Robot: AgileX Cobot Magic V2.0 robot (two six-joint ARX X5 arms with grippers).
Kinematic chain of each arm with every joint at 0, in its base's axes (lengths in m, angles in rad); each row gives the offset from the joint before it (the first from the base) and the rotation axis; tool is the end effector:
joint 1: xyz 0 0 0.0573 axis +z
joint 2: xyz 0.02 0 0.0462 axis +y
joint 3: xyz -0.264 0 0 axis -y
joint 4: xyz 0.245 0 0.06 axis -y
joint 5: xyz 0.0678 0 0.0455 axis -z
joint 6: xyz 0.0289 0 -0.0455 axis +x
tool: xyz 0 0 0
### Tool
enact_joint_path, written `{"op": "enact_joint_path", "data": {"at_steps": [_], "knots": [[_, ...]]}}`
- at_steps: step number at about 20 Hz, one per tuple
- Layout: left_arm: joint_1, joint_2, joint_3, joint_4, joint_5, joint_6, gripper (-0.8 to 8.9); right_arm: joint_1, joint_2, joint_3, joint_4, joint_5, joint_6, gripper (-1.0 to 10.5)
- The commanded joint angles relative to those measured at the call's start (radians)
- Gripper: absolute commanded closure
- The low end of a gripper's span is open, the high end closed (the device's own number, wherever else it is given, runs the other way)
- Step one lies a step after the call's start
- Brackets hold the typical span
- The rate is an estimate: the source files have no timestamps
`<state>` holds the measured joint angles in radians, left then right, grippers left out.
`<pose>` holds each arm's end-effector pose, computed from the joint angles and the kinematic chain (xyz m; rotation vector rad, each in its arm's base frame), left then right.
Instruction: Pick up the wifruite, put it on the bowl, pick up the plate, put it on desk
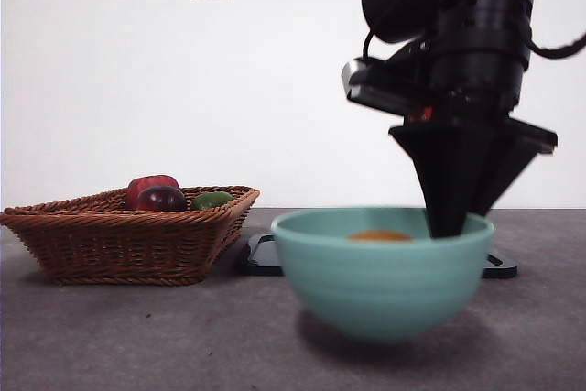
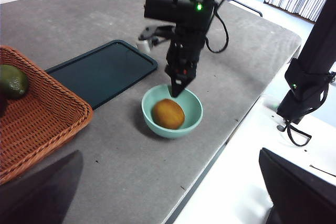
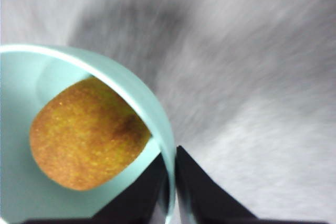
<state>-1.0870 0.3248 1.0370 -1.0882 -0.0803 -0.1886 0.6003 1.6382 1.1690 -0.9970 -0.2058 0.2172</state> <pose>0.0048 -0.0041 0.3578 0.0450 0.4186 -0.9572 0.2388 0.1706 0.2141 -0.1257 1.5272 0.4882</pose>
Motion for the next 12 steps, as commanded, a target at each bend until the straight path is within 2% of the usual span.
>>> {"op": "enact_joint_path", "data": {"at_steps": [1,6,12], "knots": [[-0.011,0.001,0.009,0.011,-0.003,0.016,2.79,-0.032,0.022,0.079,-0.021,0.002,0.007,9.4],[-0.011,0.001,0.009,0.012,-0.003,0.016,2.79,-0.135,0.113,0.309,-0.121,0.003,-0.036,9.4],[-0.011,0.001,0.009,0.011,-0.003,0.016,2.79,-0.215,0.356,0.653,-0.243,0.005,-0.103,9.4]]}}
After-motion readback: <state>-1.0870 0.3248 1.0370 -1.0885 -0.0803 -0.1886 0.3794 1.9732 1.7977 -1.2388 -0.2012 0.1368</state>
